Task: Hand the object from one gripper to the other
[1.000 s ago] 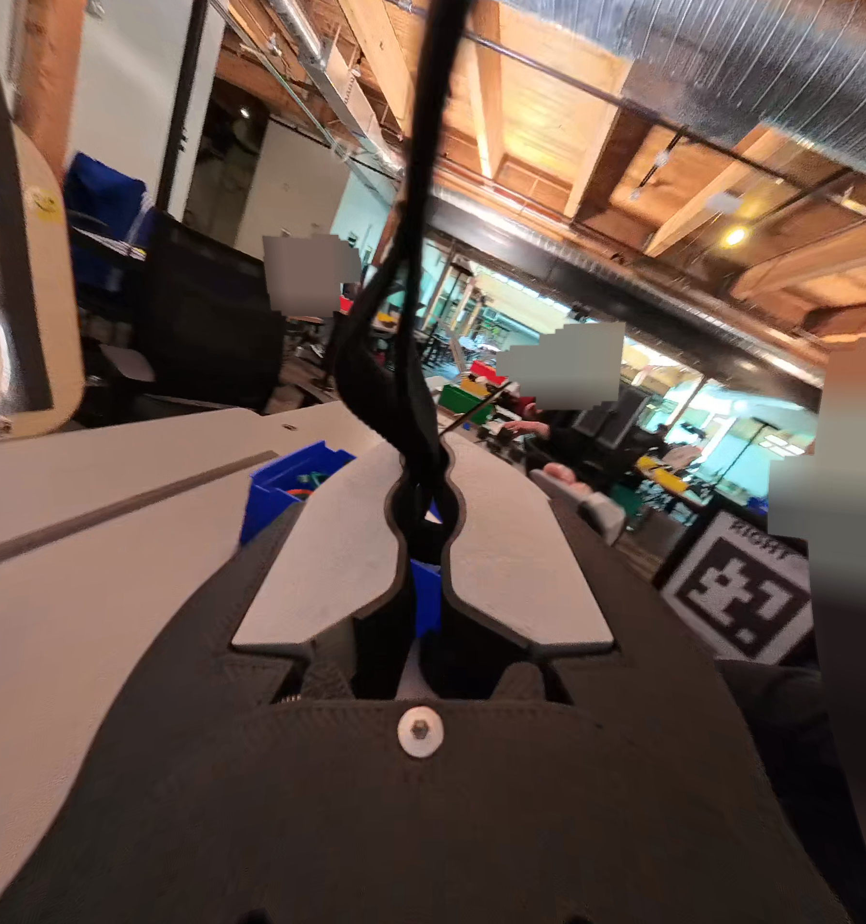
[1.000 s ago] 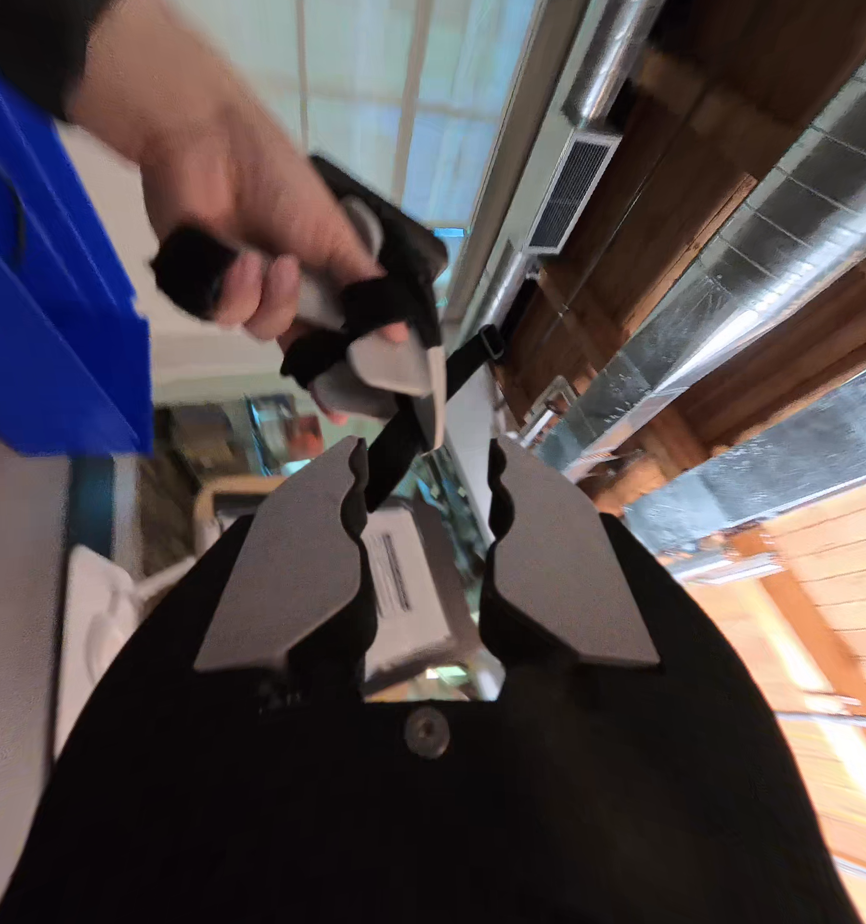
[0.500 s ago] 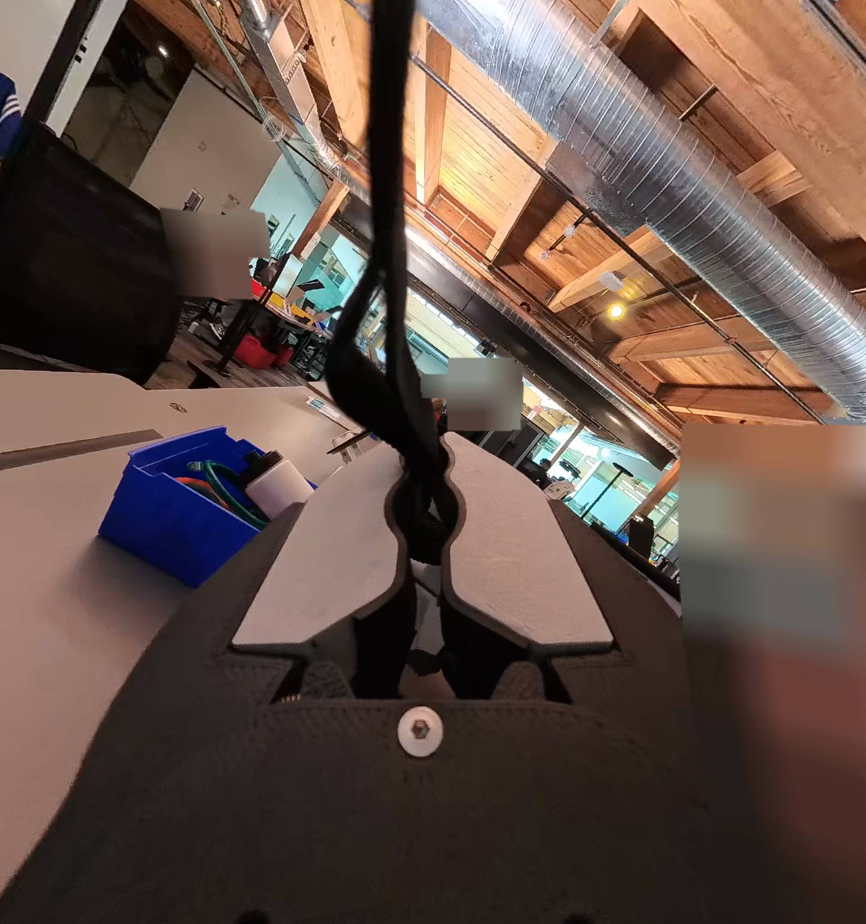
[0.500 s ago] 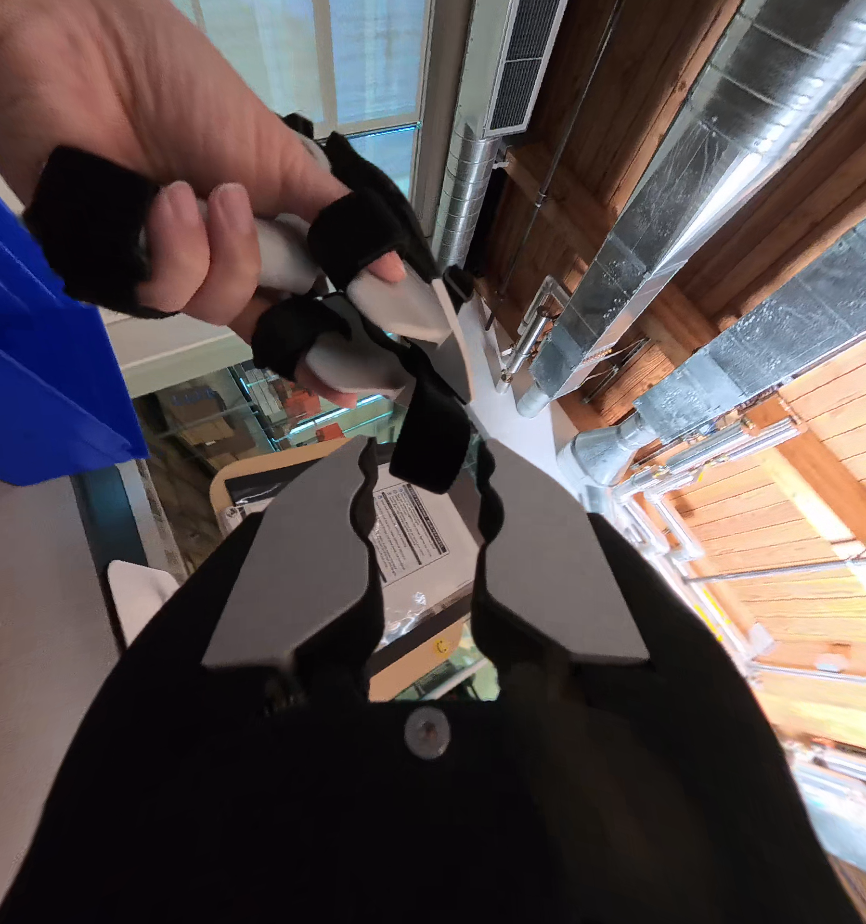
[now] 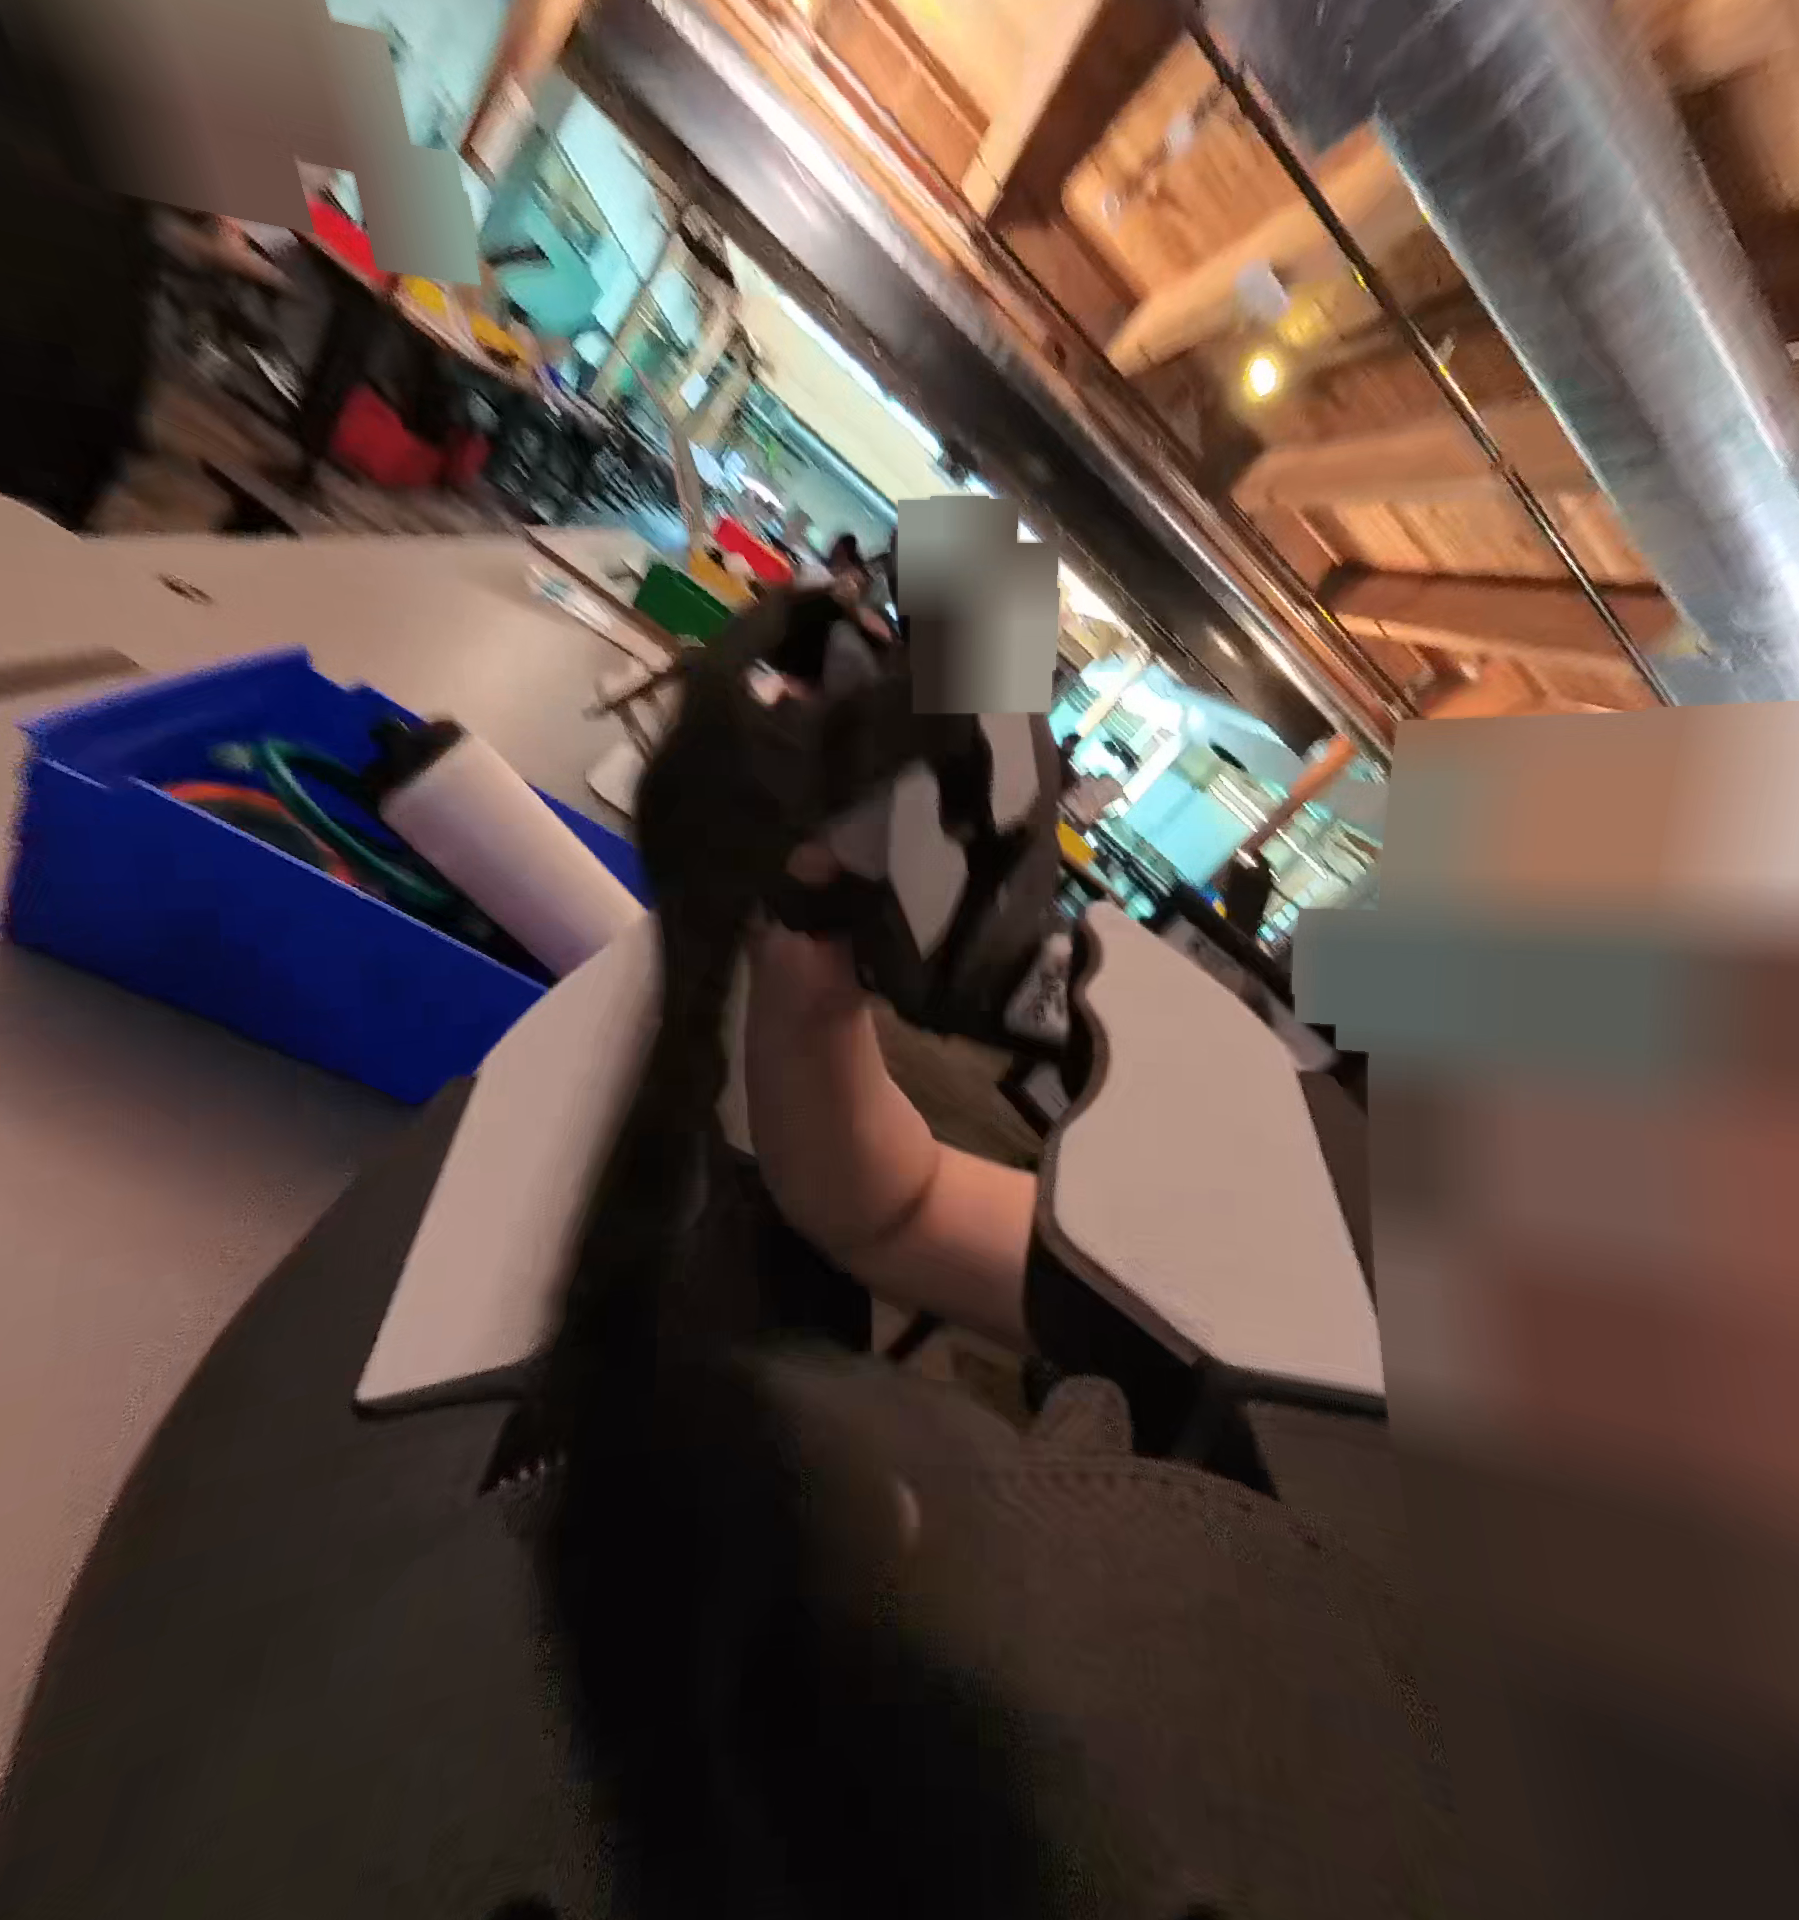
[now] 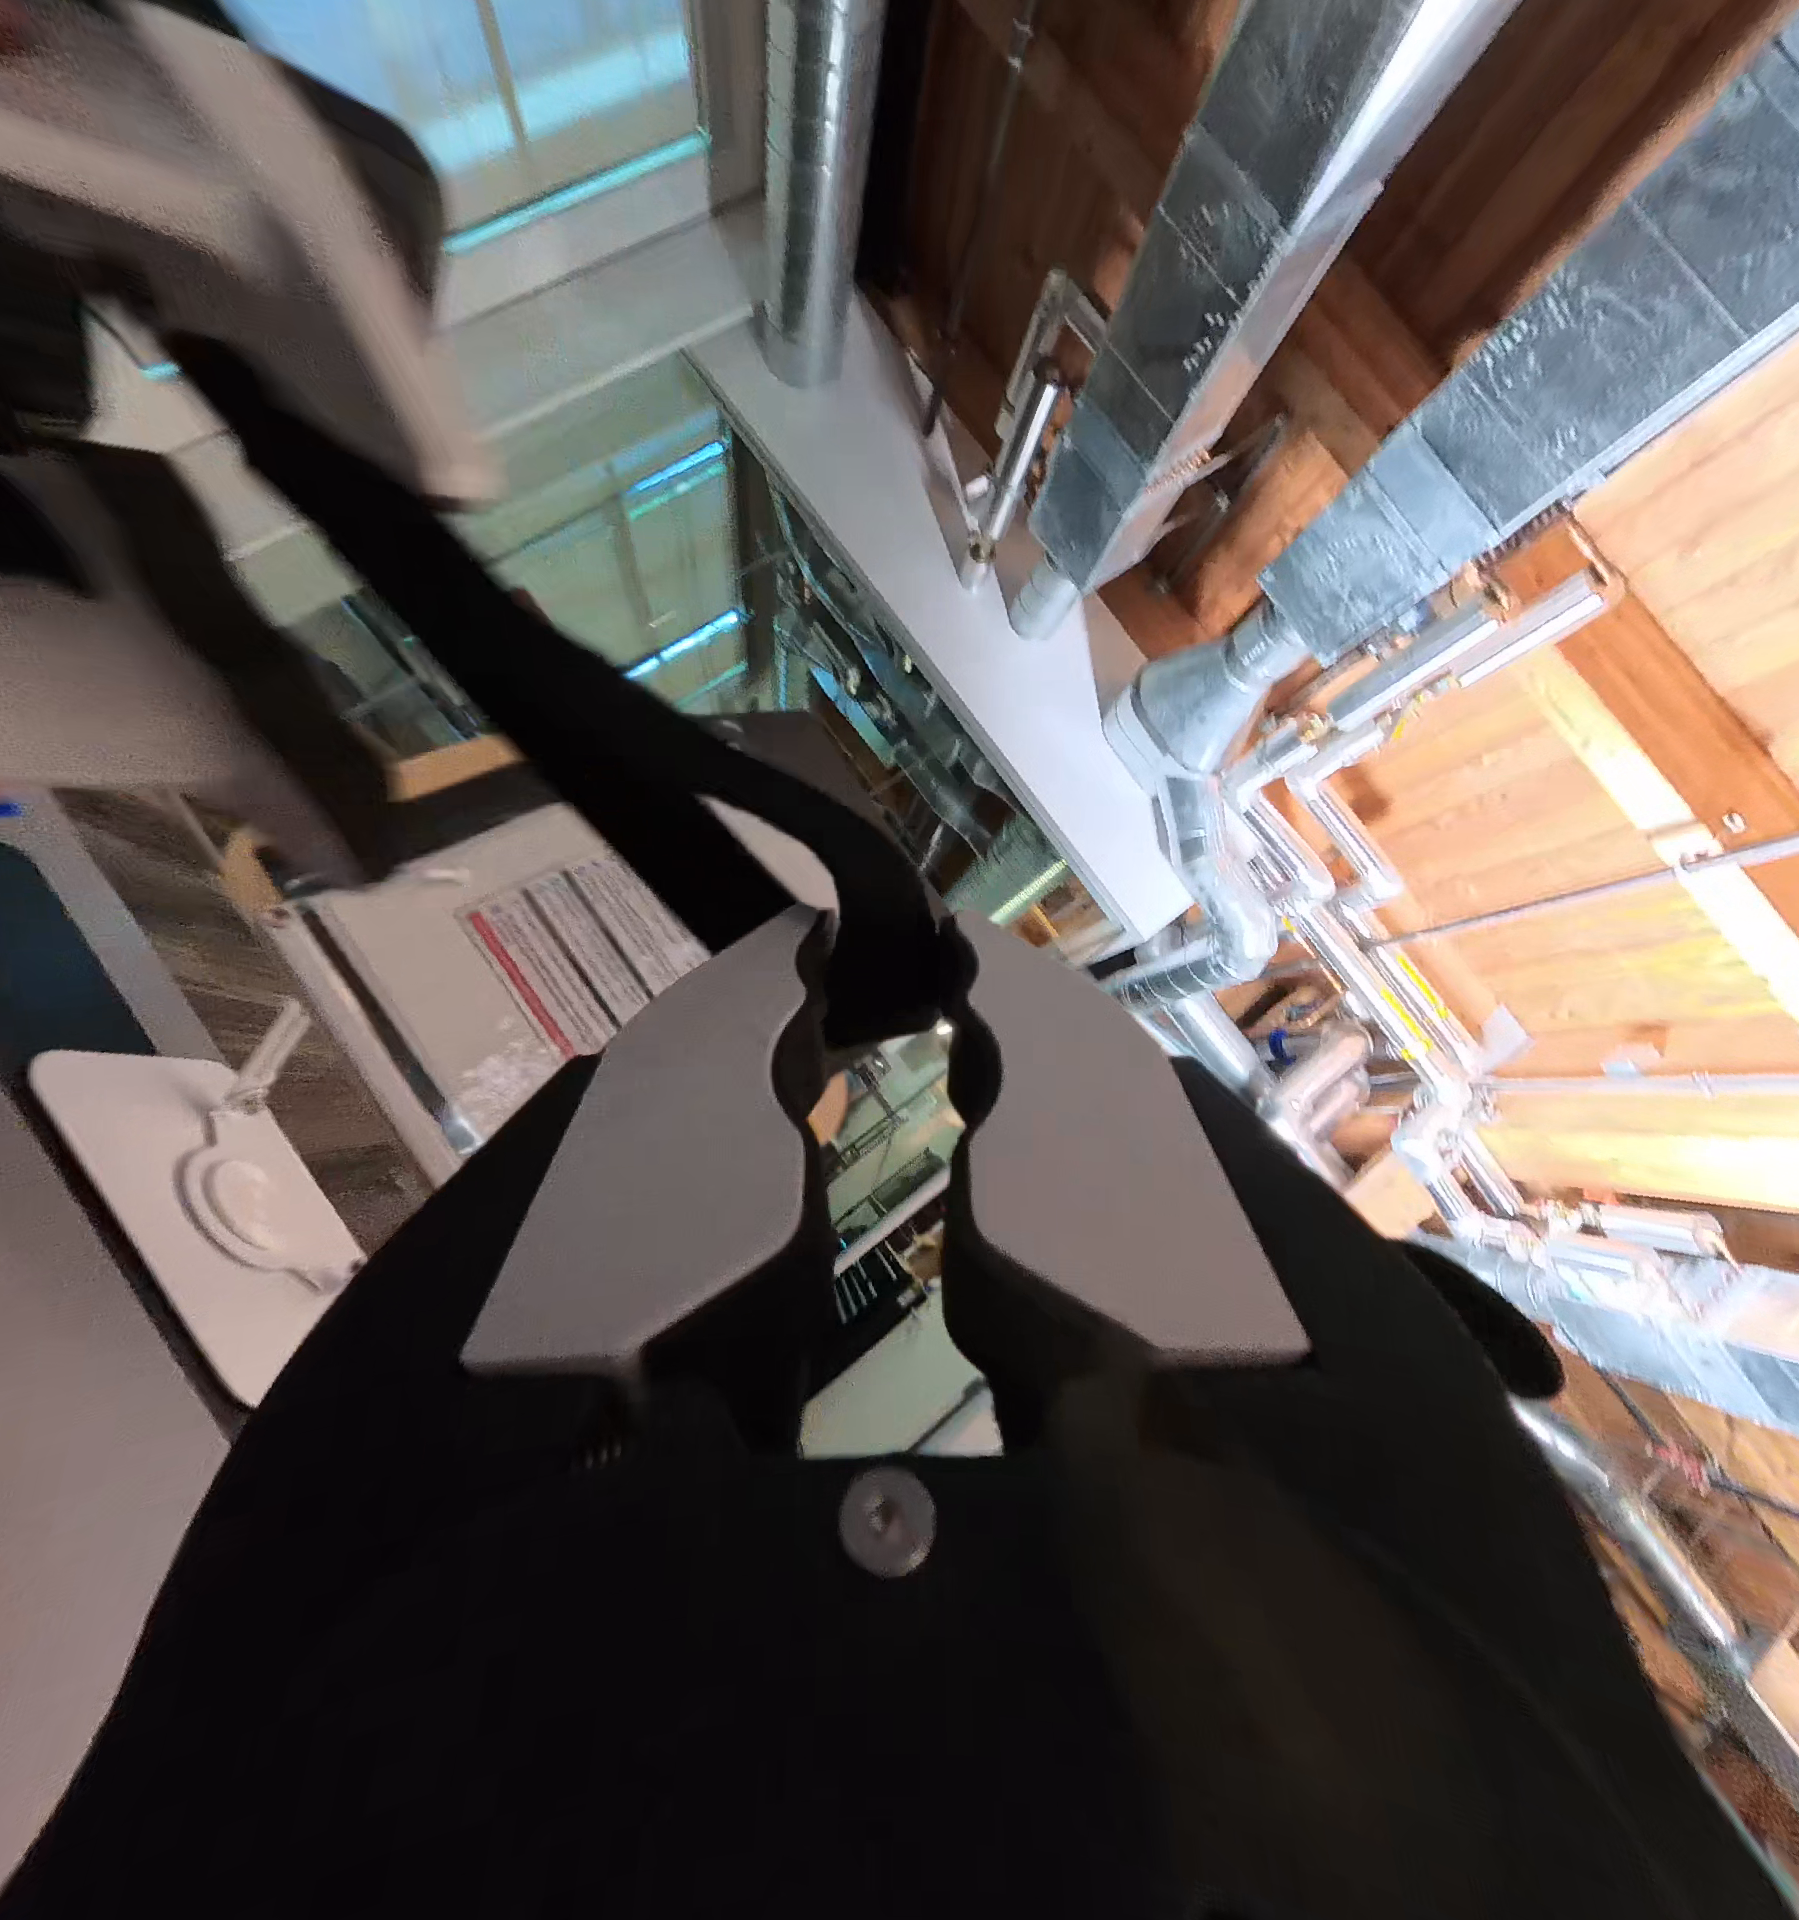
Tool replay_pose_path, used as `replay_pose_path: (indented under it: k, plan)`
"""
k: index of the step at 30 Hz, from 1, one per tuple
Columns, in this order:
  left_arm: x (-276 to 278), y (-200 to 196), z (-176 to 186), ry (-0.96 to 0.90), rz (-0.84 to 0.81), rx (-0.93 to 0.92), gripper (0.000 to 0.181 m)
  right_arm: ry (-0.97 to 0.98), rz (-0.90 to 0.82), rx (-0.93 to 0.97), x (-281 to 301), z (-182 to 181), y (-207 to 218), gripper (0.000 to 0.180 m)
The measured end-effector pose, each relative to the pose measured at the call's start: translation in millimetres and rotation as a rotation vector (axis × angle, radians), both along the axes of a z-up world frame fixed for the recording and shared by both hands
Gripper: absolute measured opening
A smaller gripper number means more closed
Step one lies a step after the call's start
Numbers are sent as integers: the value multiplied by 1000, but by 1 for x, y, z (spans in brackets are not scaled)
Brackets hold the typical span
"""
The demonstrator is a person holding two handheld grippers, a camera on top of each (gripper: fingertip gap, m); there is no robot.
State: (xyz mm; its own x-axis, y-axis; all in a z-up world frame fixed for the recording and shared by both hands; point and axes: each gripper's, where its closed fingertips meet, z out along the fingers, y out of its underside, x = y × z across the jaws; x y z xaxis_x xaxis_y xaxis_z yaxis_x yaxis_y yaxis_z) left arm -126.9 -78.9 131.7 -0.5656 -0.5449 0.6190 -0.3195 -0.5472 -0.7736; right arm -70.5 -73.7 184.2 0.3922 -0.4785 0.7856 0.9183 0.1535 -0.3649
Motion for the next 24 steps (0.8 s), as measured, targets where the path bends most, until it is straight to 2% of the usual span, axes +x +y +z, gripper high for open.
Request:
replay_pose_path:
  k: [1,4,7,12,18,21,24]
  plan:
    - [0,-9,-5,17,-49,13,56,18,-16,14,10,5,-5,19]
    - [-5,-37,-22,69,-208,97,45,52,-74,27,37,16,-15,18]
    - [-12,-53,-23,52,-272,145,34,60,-100,21,51,20,-22,17]
    - [-14,-42,-8,-68,-118,300,33,-10,-88,-102,46,6,-13,13]
    - [-13,-13,-2,-104,81,470,33,-156,-88,-185,19,-10,-3,12]
    - [-17,1,8,-152,168,520,36,-244,-11,-231,-6,-19,-4,12]
    - [-25,8,16,-234,204,623,41,-226,158,-269,-33,-23,-12,12]
